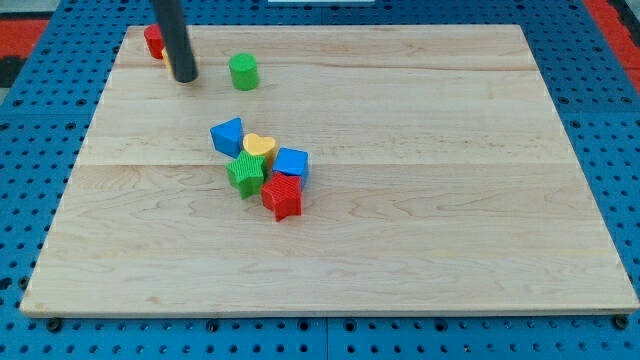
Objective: Push the green circle near to the blue triangle
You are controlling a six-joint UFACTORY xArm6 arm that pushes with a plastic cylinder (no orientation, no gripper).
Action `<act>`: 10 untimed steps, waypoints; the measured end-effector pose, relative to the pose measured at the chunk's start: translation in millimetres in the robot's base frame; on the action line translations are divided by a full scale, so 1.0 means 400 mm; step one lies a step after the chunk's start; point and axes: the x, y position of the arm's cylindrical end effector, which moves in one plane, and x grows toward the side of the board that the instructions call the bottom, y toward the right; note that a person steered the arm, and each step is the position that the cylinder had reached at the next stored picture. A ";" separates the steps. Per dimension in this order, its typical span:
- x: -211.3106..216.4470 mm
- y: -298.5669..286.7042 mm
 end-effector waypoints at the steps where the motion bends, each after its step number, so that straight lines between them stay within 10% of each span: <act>1: -0.049 -0.003; 10: 0.011 0.525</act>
